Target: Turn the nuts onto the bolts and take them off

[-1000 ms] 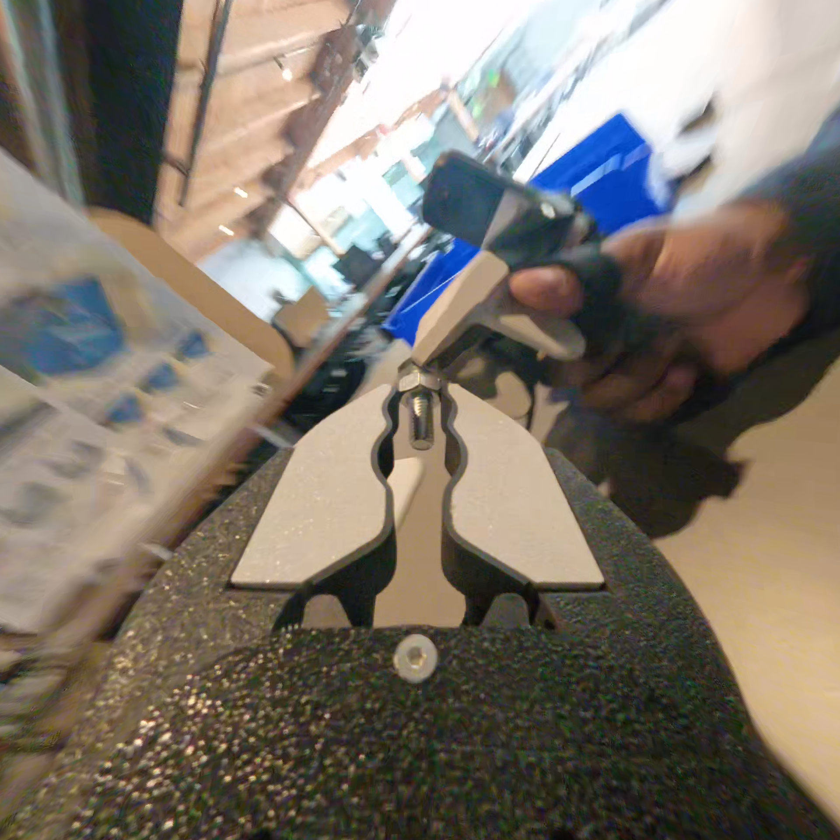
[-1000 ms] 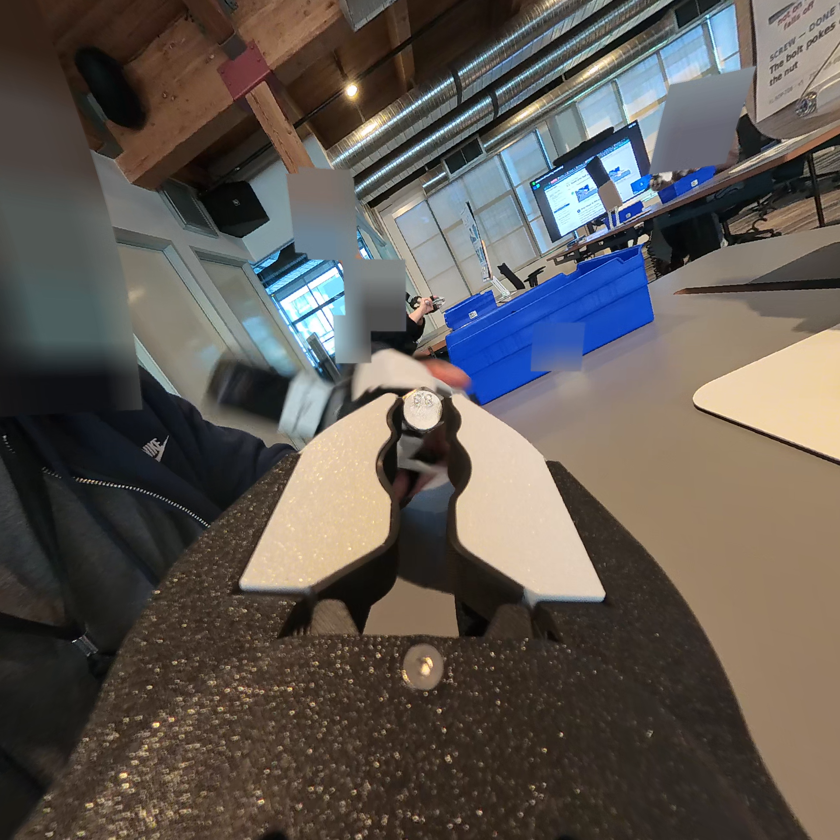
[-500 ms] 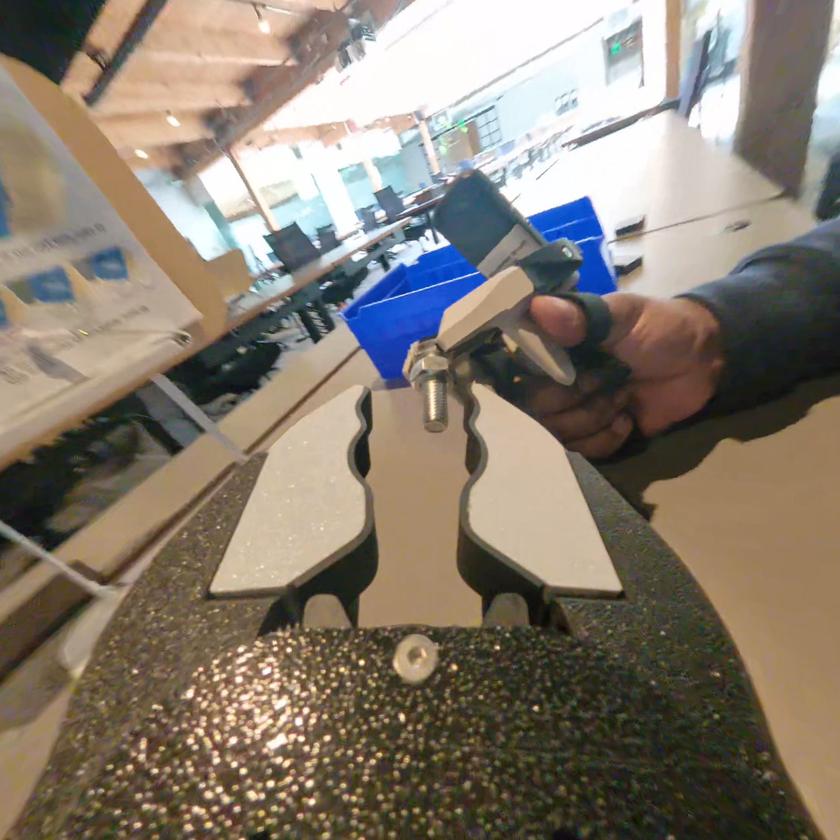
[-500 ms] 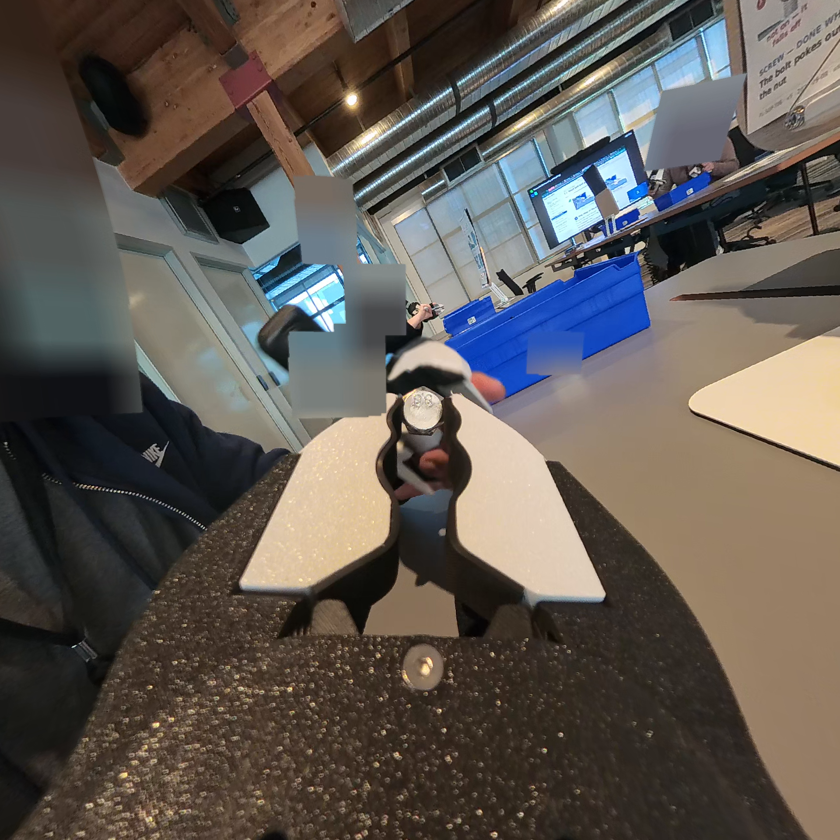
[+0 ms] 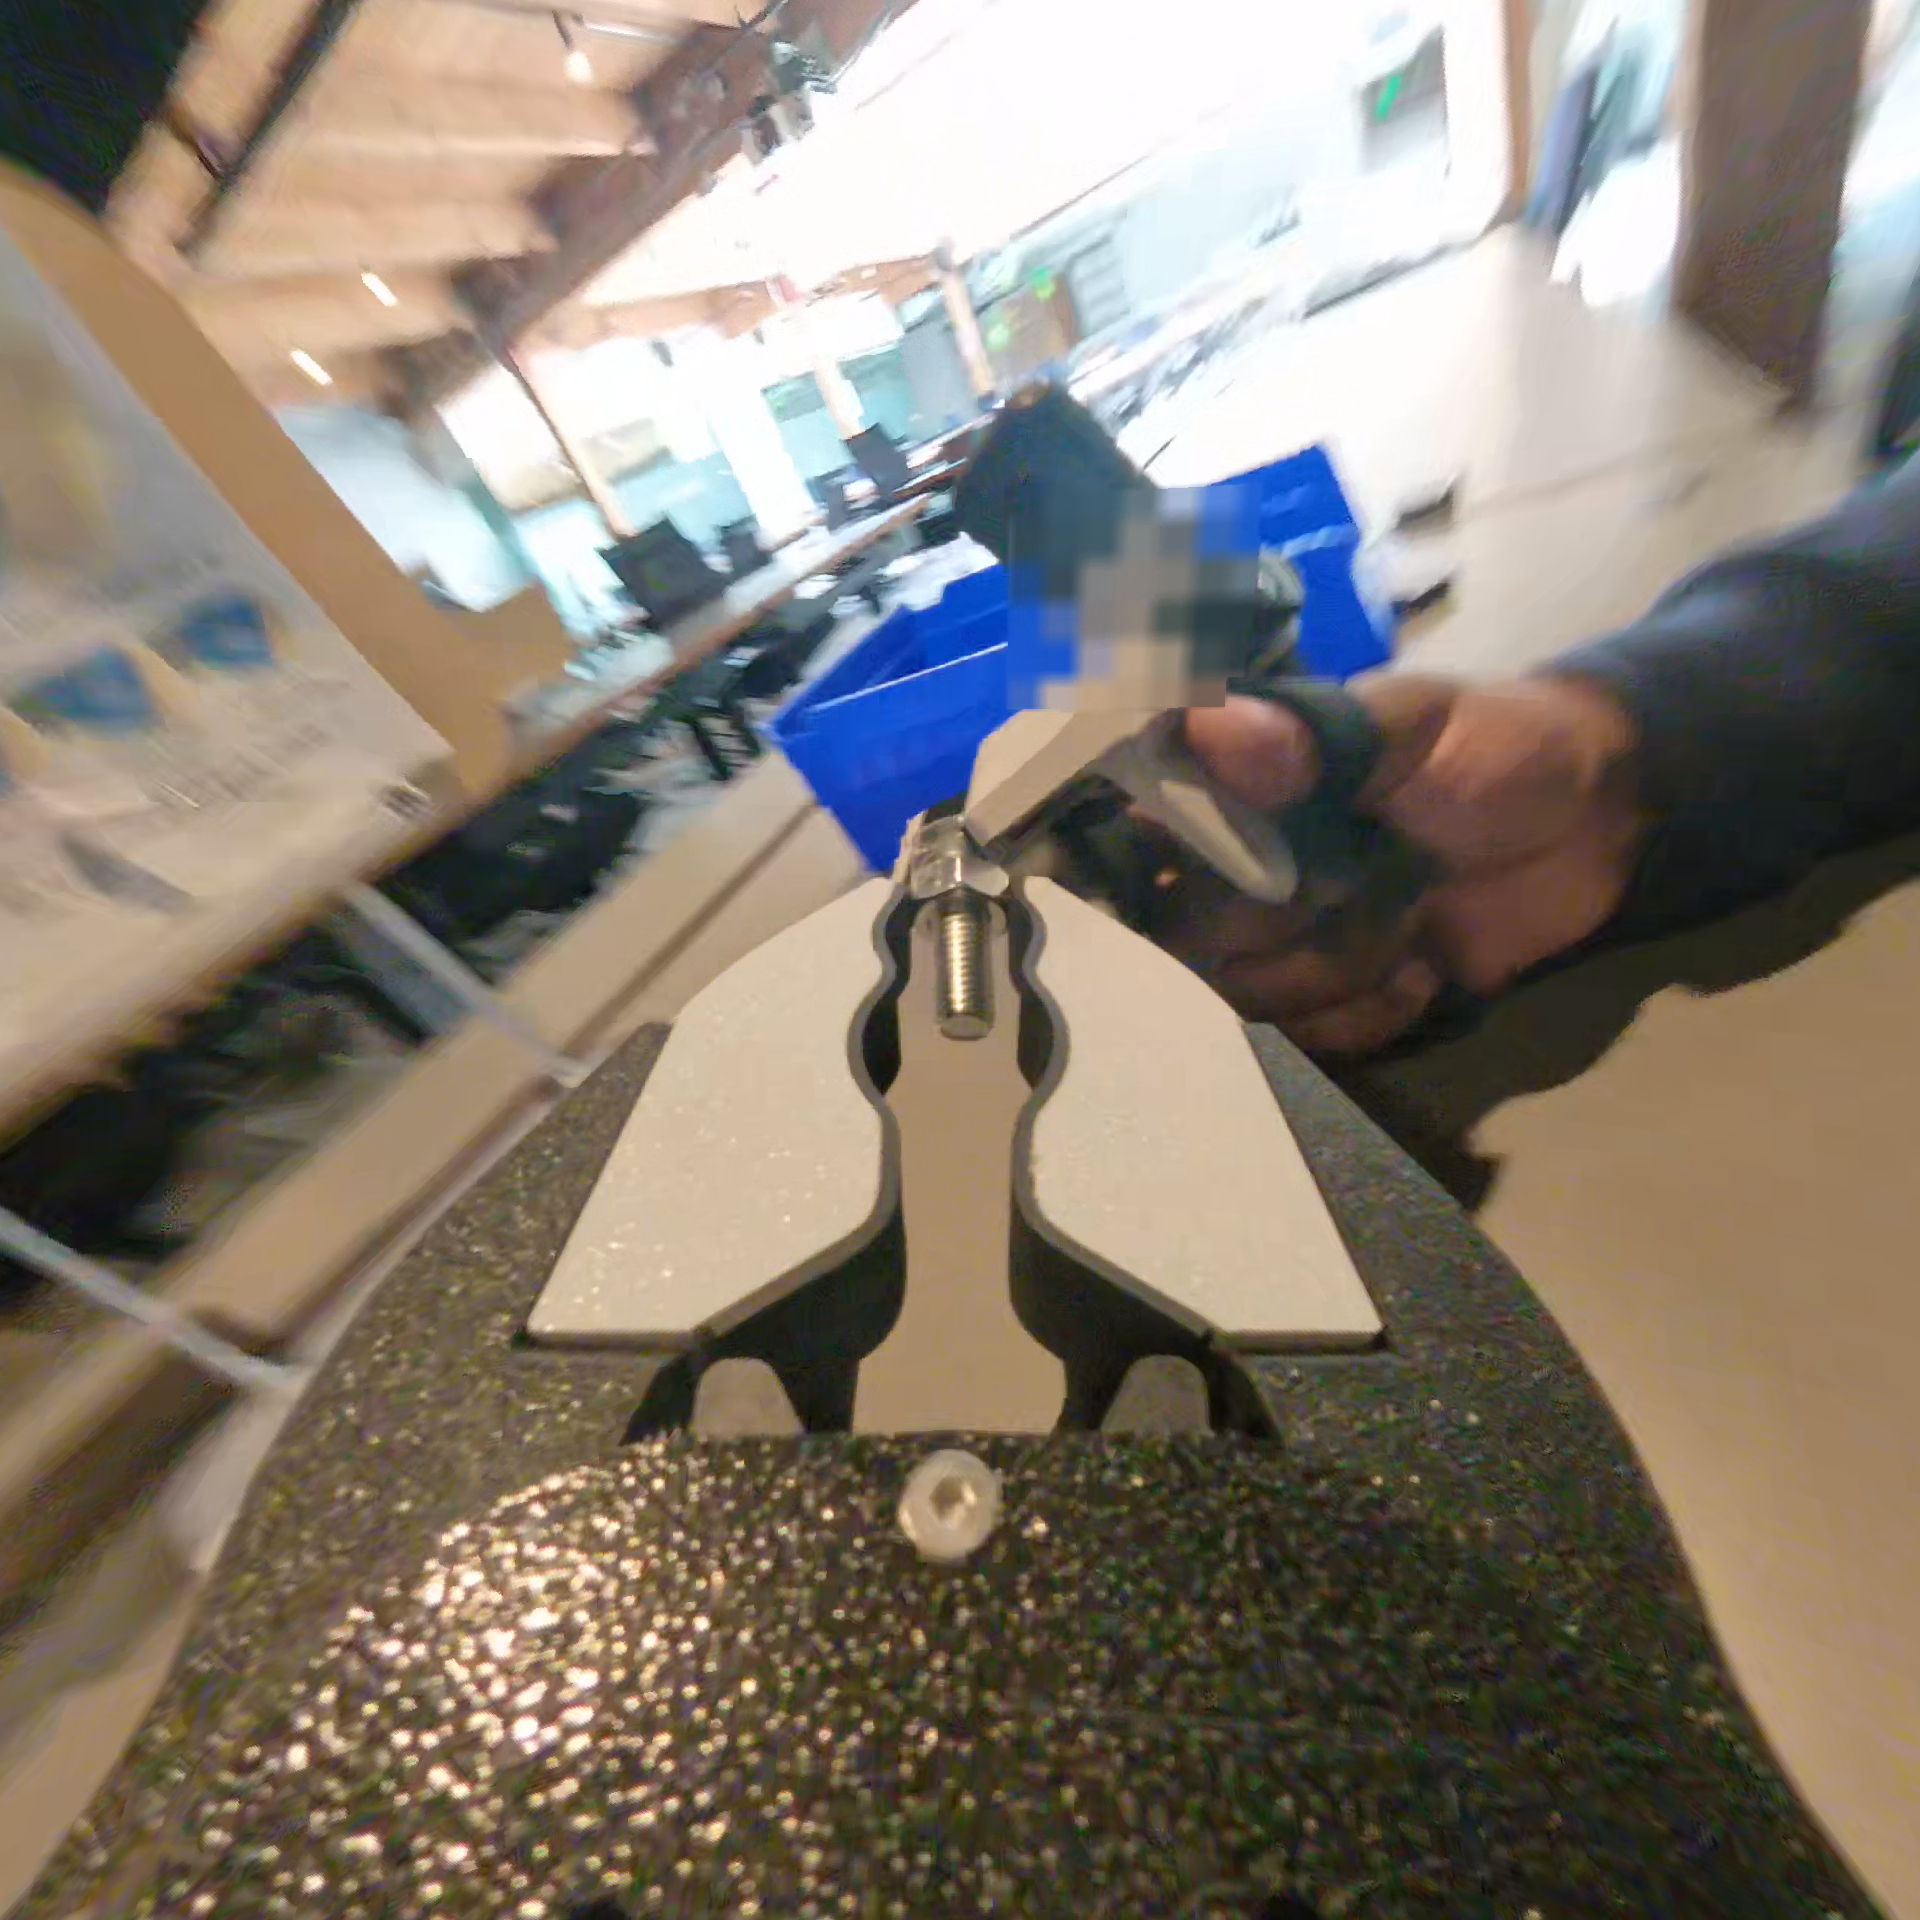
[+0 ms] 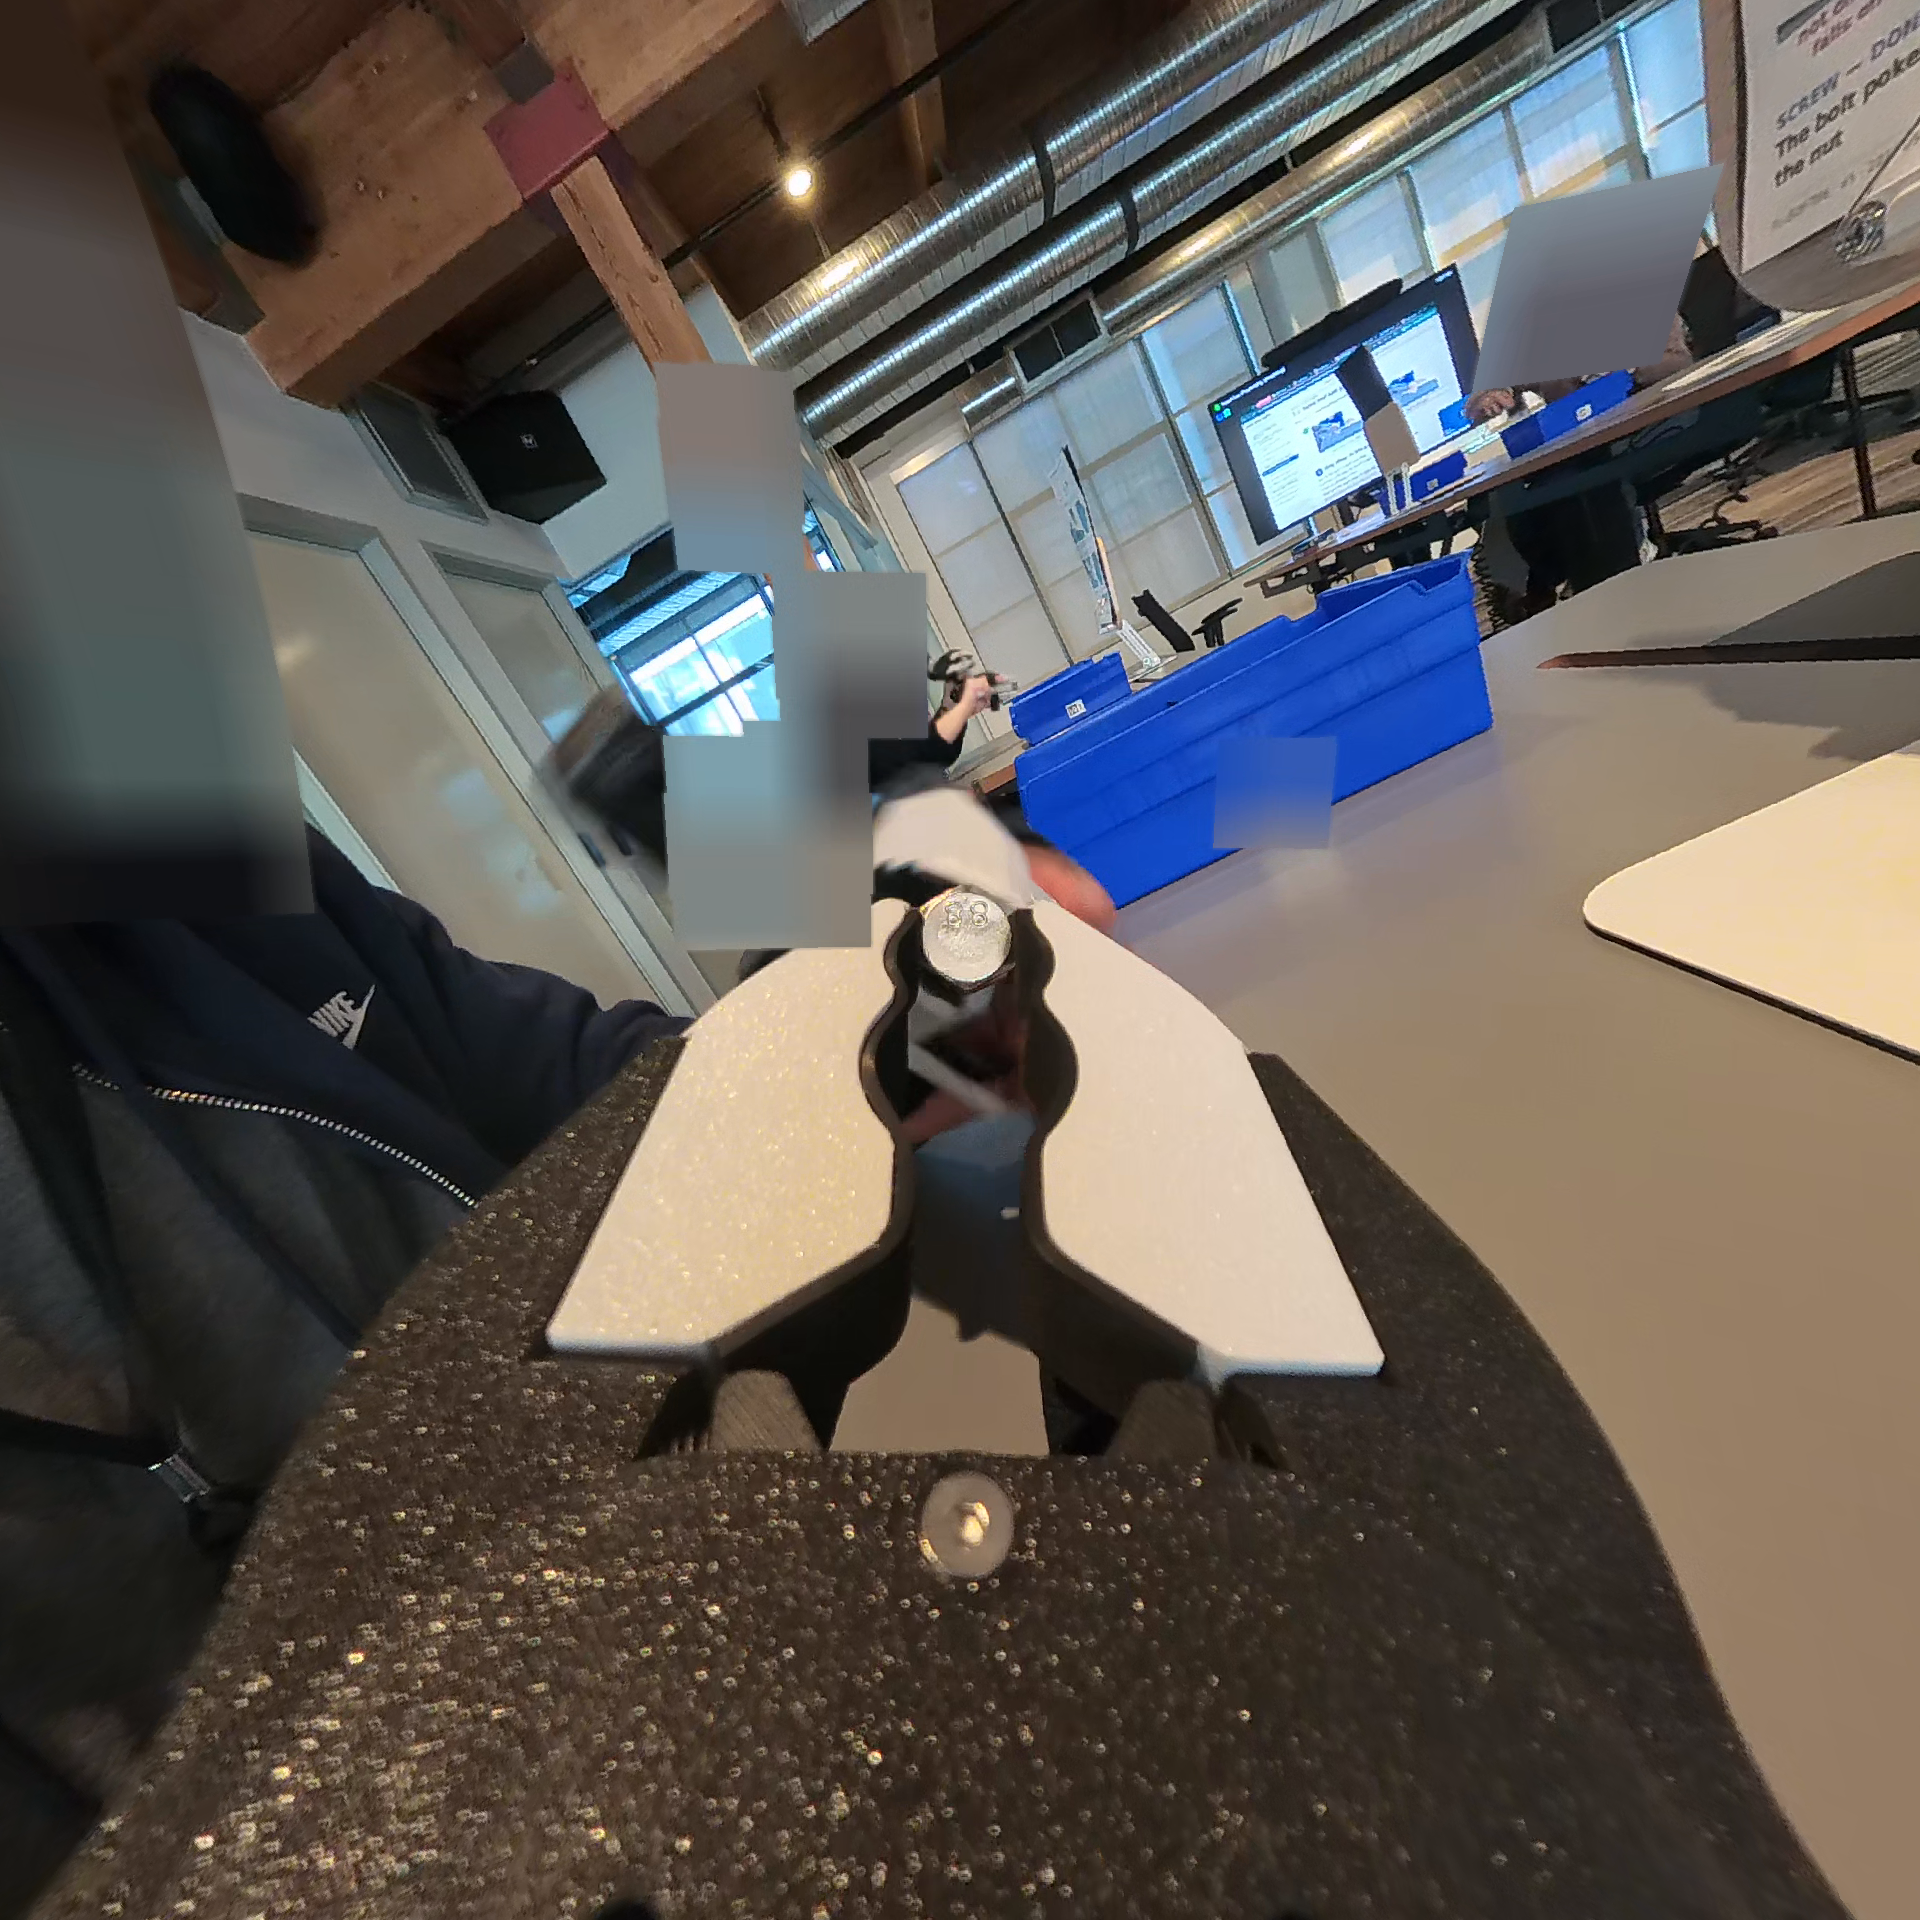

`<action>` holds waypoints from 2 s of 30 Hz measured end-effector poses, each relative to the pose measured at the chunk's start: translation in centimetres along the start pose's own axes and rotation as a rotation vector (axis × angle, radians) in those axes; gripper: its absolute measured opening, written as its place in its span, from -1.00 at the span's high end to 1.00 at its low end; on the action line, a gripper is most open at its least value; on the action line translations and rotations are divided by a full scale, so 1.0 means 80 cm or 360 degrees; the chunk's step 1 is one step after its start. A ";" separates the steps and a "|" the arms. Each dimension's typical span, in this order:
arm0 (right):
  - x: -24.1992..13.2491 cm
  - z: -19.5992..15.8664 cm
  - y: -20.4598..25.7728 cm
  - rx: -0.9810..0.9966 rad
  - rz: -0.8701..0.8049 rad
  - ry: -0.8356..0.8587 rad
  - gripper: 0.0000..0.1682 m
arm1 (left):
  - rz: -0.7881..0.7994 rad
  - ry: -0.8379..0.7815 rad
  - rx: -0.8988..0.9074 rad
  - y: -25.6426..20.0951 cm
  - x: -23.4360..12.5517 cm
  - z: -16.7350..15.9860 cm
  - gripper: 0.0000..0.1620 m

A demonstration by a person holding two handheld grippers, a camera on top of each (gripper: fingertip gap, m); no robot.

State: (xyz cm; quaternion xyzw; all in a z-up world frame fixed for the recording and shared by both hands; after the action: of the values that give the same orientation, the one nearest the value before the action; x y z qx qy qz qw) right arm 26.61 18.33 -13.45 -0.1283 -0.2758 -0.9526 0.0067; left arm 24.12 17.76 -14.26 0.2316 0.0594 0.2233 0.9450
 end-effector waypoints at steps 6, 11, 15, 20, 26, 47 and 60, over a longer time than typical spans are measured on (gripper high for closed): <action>-0.001 0.001 0.000 0.0004 -0.0001 -0.0012 0.80 | 0.0301 0.0205 0.1056 -0.001 0.000 -0.001 0.71; -0.003 0.004 -0.001 0.0016 0.0004 -0.0036 0.80 | 0.0197 0.0052 0.0498 0.009 -0.005 0.004 0.54; -0.003 0.004 -0.001 0.0016 0.0003 -0.0035 0.81 | 0.0009 -0.0026 -0.0081 0.008 -0.002 0.001 0.50; -0.003 0.004 -0.001 0.0018 0.0003 -0.0037 0.80 | -0.0108 -0.0093 -0.0434 0.003 0.002 0.000 0.52; -0.001 0.002 -0.001 0.0018 -0.0005 -0.0021 0.80 | 0.0020 -0.0018 -0.0065 0.001 0.002 -0.001 0.78; -0.004 0.004 -0.002 0.0031 -0.0010 -0.0038 0.81 | -0.0110 -0.0085 -0.0341 0.003 -0.001 -0.001 0.60; -0.002 0.002 -0.002 0.0022 -0.0008 -0.0023 0.80 | 0.0285 0.0143 0.0710 0.000 0.001 0.002 0.76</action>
State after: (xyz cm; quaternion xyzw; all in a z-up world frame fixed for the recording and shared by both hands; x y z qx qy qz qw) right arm 26.79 18.50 -13.45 -0.1343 -0.2827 -0.9497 0.0031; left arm 24.21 17.68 -14.11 0.4288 0.1284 0.2977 0.8432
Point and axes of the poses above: each gripper's, where its closed fingertips meet, x out along the fingers, z out of its top, y = z × x across the jaws, the point moved 2 cm from there along -x, back along the fingers, and after that the axes turned 4 degrees about x, right-handed, at the moved point
